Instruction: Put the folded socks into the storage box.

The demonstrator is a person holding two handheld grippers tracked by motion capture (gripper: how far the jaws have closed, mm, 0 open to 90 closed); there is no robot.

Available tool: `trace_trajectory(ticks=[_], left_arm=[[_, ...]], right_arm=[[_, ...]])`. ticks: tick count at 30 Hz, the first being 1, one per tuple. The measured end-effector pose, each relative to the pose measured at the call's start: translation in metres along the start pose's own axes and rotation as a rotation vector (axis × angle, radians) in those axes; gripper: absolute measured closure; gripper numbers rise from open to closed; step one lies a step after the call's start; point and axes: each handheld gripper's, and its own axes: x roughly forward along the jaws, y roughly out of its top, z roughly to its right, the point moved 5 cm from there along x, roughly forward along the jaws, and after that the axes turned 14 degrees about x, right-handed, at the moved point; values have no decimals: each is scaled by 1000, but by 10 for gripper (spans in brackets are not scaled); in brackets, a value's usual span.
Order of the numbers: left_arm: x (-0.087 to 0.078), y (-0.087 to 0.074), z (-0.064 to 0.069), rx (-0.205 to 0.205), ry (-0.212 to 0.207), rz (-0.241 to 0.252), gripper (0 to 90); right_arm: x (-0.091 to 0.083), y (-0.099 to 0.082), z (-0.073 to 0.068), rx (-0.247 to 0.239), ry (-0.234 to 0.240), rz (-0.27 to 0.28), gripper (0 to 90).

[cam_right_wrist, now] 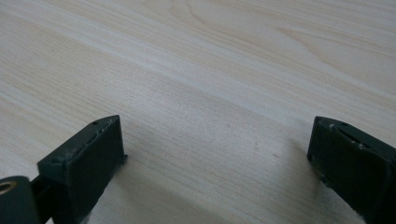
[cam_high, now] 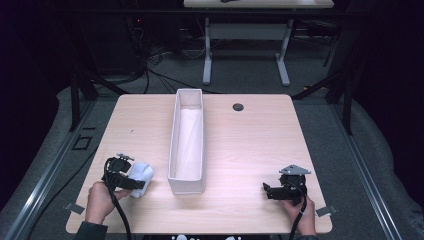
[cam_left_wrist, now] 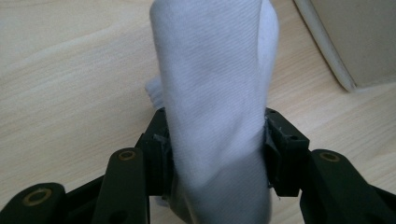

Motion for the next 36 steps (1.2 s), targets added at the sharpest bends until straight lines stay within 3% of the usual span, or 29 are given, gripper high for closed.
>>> trace_trajectory(ticks=[36], left_arm=[[-32, 7, 6, 34, 32, 42, 515]], right_arm=[[0, 0, 0, 0, 0, 0, 31]])
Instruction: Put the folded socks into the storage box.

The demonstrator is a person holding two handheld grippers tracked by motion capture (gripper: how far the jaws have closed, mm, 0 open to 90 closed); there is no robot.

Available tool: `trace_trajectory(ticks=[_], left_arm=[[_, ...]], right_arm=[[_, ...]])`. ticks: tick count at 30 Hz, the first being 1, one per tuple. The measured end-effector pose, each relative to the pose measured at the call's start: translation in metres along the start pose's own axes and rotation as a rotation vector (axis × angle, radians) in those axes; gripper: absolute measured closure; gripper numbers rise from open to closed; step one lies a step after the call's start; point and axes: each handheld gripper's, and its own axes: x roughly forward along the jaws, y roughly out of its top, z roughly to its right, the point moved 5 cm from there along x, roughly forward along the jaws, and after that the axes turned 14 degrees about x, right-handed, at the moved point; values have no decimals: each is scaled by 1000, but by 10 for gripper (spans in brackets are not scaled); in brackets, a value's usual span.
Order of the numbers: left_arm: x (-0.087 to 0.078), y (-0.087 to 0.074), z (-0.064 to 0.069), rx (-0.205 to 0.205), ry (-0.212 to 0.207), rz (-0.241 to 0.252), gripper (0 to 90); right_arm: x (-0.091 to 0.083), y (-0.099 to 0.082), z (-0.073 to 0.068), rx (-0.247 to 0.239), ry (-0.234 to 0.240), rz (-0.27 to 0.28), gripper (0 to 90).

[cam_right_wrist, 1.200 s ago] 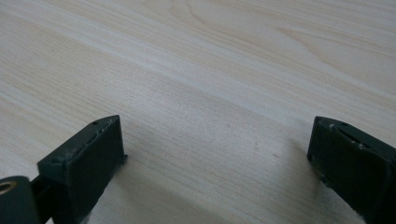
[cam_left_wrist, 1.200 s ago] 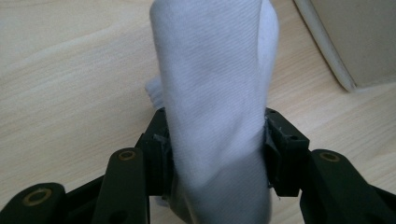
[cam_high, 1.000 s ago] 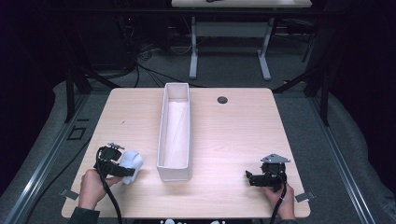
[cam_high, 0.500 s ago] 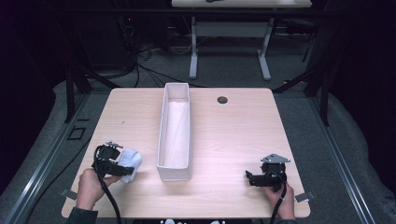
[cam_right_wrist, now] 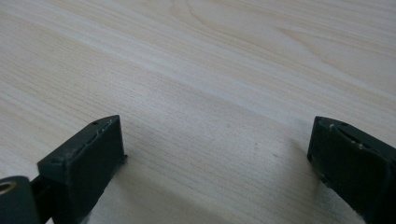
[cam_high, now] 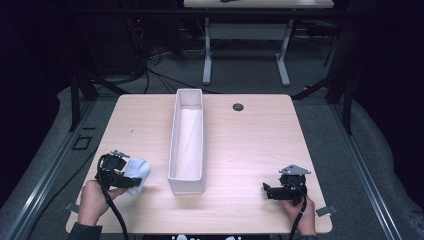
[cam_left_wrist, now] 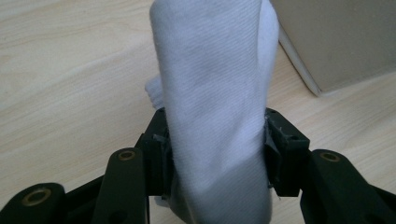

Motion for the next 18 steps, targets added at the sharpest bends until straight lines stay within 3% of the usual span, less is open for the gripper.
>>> trace_trajectory(ticks=[18], left_arm=[[-24, 9, 1, 20, 18, 38, 515]], right_arm=[[0, 0, 0, 0, 0, 0, 31]])
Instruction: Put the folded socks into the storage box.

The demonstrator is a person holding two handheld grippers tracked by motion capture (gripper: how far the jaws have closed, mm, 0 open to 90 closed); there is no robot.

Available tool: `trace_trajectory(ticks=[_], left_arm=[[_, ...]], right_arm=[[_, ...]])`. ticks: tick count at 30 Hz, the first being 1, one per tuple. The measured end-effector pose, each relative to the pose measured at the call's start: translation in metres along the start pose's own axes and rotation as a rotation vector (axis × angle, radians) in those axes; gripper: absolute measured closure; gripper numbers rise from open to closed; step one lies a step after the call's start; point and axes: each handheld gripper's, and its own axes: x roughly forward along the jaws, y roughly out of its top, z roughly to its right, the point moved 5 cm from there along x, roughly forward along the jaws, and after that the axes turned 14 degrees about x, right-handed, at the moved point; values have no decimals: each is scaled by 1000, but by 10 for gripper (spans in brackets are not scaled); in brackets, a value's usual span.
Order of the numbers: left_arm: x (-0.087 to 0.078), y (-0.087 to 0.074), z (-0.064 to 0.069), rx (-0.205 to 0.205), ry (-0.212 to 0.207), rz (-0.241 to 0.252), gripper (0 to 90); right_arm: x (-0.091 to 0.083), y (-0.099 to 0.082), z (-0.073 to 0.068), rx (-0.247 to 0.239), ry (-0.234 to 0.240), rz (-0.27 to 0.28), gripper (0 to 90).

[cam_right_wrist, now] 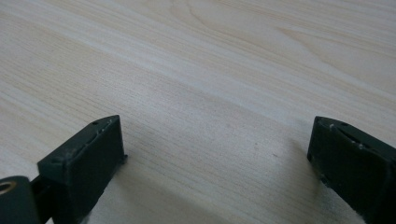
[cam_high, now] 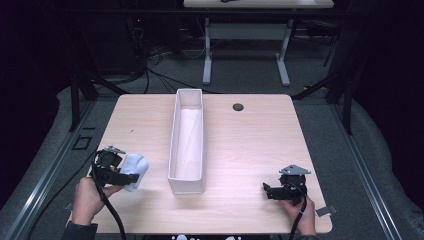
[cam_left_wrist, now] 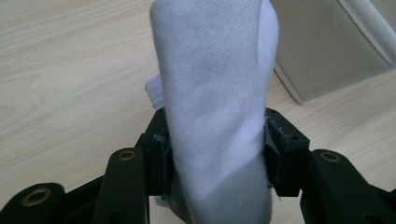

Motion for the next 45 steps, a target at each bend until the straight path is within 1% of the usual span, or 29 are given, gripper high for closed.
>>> trace_trajectory(ticks=[10, 21, 24, 37, 45], left_arm=[[-7, 5, 1, 7, 7, 19, 515], [-16, 15, 4, 24, 18, 40, 514], [-20, 18, 5, 26, 24, 50, 513], [-33, 36, 7, 57, 38, 81, 511], [-39, 47, 9, 76, 44, 89, 511]], right_arm=[[0, 0, 0, 0, 0, 0, 31], [0, 0, 0, 0, 0, 0, 31], [0, 0, 0, 0, 0, 0, 31], [0, 0, 0, 0, 0, 0, 31], [0, 0, 0, 0, 0, 0, 31]])
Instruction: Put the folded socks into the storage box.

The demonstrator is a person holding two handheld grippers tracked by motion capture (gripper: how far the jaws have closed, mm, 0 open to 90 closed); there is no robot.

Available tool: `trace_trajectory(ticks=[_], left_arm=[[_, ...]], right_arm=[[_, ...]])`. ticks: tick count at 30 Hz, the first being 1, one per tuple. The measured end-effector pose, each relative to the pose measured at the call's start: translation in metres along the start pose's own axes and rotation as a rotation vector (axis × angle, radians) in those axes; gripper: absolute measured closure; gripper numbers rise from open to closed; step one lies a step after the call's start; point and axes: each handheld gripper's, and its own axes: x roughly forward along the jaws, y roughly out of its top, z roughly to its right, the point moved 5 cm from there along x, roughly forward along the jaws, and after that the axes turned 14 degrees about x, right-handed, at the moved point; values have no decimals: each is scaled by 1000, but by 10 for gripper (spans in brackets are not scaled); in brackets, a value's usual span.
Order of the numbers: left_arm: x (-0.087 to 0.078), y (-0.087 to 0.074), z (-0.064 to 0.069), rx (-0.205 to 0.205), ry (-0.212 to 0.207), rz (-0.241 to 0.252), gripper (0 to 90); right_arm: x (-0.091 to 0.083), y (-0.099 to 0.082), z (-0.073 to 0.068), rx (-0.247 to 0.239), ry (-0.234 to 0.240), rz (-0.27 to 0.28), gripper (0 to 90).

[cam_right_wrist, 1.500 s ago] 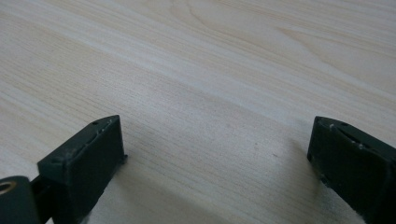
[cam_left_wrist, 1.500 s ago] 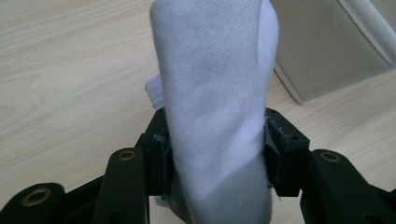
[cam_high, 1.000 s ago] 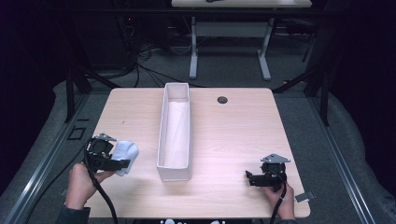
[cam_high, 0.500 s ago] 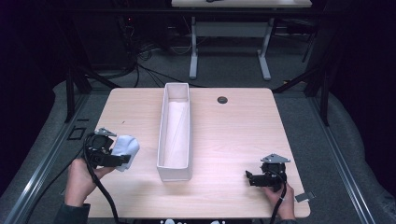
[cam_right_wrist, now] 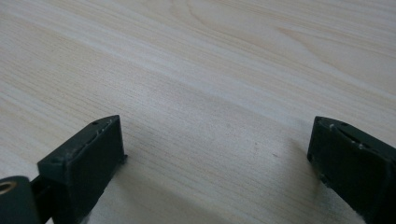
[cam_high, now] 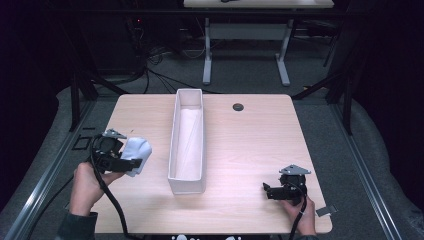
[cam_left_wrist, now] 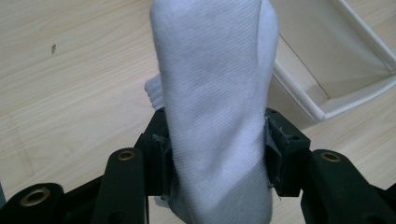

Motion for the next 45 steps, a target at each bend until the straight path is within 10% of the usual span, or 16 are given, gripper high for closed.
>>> trace_trajectory(ticks=[45], left_arm=[[11, 62, 29, 43, -11, 24, 510]], right_arm=[[0, 0, 0, 0, 0, 0, 31]])
